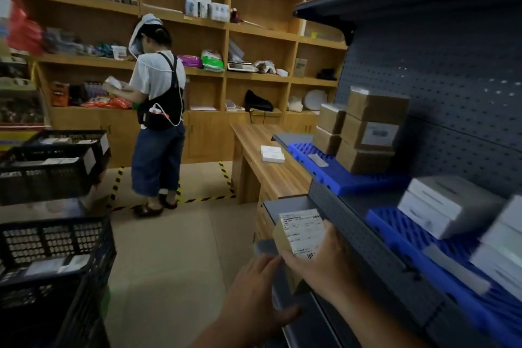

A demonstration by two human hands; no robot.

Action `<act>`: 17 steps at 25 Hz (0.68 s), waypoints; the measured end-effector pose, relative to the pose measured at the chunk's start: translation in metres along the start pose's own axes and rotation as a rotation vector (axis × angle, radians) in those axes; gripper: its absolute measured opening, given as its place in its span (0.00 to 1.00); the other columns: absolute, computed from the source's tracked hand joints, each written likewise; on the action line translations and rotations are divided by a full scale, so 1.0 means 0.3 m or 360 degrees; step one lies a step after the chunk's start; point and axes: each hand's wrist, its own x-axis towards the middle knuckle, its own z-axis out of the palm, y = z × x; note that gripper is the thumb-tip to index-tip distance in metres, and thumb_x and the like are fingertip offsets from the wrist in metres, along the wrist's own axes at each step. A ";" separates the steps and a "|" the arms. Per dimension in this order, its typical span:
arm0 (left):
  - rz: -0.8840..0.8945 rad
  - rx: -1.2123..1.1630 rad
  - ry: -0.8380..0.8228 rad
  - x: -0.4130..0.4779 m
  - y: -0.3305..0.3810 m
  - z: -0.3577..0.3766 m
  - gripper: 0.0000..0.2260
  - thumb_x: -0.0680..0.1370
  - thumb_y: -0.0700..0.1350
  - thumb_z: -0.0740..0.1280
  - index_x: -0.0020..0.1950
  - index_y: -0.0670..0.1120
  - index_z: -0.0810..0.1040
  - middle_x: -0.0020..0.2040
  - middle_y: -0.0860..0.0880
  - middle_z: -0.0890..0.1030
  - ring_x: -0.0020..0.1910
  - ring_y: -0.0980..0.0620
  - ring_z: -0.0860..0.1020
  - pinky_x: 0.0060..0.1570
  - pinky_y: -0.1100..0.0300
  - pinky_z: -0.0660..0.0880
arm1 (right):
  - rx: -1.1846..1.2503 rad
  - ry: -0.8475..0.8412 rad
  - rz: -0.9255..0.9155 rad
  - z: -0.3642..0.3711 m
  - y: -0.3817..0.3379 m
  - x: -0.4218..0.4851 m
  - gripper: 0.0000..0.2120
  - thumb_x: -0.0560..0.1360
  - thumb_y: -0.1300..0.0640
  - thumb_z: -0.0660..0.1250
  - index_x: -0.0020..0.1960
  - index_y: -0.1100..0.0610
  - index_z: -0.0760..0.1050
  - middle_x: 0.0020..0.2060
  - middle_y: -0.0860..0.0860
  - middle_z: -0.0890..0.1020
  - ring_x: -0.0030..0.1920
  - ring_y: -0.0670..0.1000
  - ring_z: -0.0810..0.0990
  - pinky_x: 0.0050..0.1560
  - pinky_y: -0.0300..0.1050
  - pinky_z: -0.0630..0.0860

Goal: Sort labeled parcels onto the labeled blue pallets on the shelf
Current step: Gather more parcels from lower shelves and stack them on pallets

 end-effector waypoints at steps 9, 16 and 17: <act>0.0219 -0.0524 0.0121 0.798 -0.391 -0.346 0.29 0.73 0.67 0.69 0.73 0.64 0.70 0.62 0.67 0.75 0.61 0.65 0.75 0.60 0.66 0.74 | 0.0464 0.0240 -0.0002 0.079 -0.325 0.684 0.36 0.60 0.33 0.76 0.63 0.34 0.64 0.55 0.31 0.76 0.49 0.28 0.75 0.38 0.24 0.72; 0.0562 -0.0552 0.0117 1.454 -0.509 -0.491 0.27 0.74 0.59 0.73 0.72 0.59 0.74 0.62 0.66 0.80 0.60 0.66 0.78 0.57 0.66 0.77 | 0.0597 0.0446 -0.0152 0.005 -0.397 1.194 0.37 0.63 0.42 0.80 0.65 0.34 0.63 0.58 0.37 0.79 0.59 0.39 0.79 0.58 0.47 0.81; 0.0611 -0.0565 0.0096 1.529 -0.508 -0.503 0.25 0.74 0.58 0.73 0.70 0.60 0.74 0.60 0.69 0.80 0.58 0.68 0.78 0.55 0.70 0.76 | 0.0568 0.0489 -0.0144 -0.017 -0.409 1.247 0.38 0.62 0.41 0.80 0.66 0.36 0.64 0.58 0.38 0.79 0.59 0.40 0.79 0.57 0.47 0.82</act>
